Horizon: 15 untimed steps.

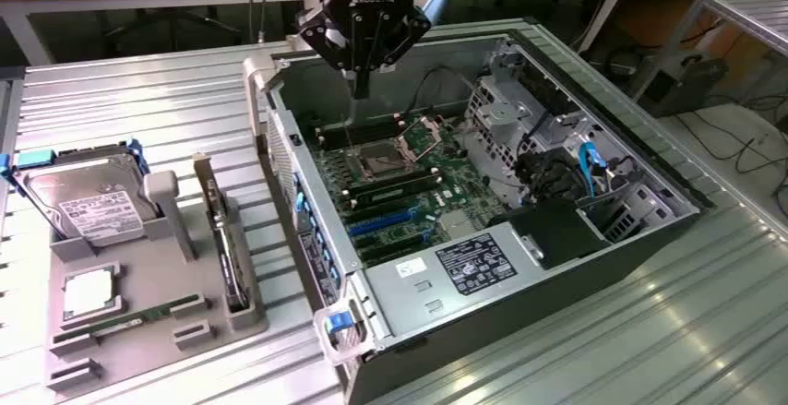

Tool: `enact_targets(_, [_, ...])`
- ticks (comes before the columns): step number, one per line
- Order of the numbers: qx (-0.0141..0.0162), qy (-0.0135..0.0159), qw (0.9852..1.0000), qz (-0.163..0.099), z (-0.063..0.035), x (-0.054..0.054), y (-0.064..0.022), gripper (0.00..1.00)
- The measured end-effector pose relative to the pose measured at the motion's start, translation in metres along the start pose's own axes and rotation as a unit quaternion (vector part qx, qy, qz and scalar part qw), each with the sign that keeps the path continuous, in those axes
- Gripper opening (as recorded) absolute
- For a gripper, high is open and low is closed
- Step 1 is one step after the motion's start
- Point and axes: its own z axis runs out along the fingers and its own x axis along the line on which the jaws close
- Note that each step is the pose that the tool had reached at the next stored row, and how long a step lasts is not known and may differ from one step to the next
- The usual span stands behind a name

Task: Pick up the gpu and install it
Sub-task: 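Reach for the gpu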

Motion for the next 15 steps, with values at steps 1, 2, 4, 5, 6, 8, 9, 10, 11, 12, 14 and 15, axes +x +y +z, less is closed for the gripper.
enact_targets(1, [0.0,0.0,1.0,0.0,0.0,0.0,0.0,0.11])
enact_targets(2, [0.0,0.0,1.0,0.0,0.0,0.0,0.0,0.11])
enact_targets(4, [0.0,0.0,1.0,0.0,0.0,0.0,0.0,0.11])
enact_targets(5, [0.0,0.0,1.0,0.0,0.0,0.0,0.0,0.11])
enact_targets(6, [0.0,0.0,1.0,0.0,0.0,0.0,0.0,0.11])
enact_targets(8, [0.0,0.0,1.0,0.0,0.0,0.0,0.0,0.11])
enact_targets(9, [0.0,0.0,1.0,0.0,0.0,0.0,0.0,0.11])
enact_targets(10, [0.0,0.0,1.0,0.0,0.0,0.0,0.0,0.11])
enact_targets(11, [0.0,0.0,1.0,0.0,0.0,0.0,0.0,0.11])
enact_targets(12, [0.0,0.0,1.0,0.0,0.0,0.0,0.0,0.11])
enact_targets(14, [0.0,0.0,1.0,0.0,-0.0001,0.0005,-0.0002,0.11])
enact_targets(15, [0.0001,0.0,1.0,0.0,-0.0002,0.0019,-0.0009,0.11])
